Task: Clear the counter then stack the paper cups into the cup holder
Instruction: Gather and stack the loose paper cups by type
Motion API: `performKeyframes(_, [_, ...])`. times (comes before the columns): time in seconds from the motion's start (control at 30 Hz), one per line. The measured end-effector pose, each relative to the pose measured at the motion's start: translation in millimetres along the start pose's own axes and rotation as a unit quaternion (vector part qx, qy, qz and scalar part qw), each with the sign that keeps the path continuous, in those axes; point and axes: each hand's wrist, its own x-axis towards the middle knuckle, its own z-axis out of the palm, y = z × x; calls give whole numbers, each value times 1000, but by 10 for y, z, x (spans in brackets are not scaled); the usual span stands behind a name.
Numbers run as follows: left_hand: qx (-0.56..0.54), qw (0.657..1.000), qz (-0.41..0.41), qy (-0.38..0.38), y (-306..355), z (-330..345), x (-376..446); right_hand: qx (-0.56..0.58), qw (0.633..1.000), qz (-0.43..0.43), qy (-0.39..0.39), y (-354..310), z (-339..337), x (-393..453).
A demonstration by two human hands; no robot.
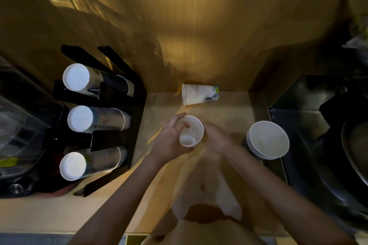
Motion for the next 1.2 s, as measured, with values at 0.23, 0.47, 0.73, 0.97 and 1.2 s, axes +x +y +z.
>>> performKeyframes(0.23, [-14,1000,6,3,-37,48,21,-169,981,-8,-92,-292,-666,251])
performKeyframes(0.47, [-41,999,8,4,-44,37,10,-161,986,-25,-35,-179,-845,963])
performKeyframes(0.73, [-37,999,-3,-4,-67,69,38,-222,974,-43,17,7,-457,1526])
performKeyframes(0.97, [-43,999,-8,-16,-94,90,37,-306,950,-31,60,130,-146,1658])
performKeyframes(1.2, [-63,998,-15,-4,-101,97,37,-188,980,-26,53,0,-354,1579])
